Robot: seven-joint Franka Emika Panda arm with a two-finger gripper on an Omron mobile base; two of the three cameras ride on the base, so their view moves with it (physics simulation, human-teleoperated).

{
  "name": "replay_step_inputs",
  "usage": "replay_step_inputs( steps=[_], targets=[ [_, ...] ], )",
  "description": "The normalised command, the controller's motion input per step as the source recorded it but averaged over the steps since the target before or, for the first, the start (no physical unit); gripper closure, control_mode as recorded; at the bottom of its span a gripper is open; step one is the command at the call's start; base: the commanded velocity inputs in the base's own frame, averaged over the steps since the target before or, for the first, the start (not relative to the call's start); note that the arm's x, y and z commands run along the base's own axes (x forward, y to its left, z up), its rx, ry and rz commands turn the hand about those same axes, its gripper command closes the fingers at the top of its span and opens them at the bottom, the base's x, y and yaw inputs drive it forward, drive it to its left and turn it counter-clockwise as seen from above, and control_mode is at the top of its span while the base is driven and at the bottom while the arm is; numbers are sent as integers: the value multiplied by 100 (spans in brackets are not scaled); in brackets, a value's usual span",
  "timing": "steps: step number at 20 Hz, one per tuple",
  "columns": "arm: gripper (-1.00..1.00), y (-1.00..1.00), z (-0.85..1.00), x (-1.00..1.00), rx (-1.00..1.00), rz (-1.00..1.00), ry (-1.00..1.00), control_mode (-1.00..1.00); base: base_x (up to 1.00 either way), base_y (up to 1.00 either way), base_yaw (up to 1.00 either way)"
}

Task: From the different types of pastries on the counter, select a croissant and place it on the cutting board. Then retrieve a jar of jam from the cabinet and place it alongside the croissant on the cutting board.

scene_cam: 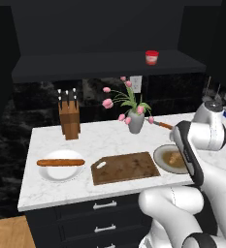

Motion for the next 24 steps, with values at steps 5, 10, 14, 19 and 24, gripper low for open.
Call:
replay_step_inputs(
  steps=[5,10,14,19,24],
  targets=[
    [-100,-9,-33,23,3,-4,0,-100,0,0,0],
    [-100,0,-17,26,6,-9,1,-100,0,0,0],
    [-100,0,-1,36,1,-12,12,-100,0,0,0],
    [-100,-6,-12,31,0,-8,7,-100,0,0,0],
    [-100,-28,-15,33,2,0,0,-100,0,0,0]
  ],
)
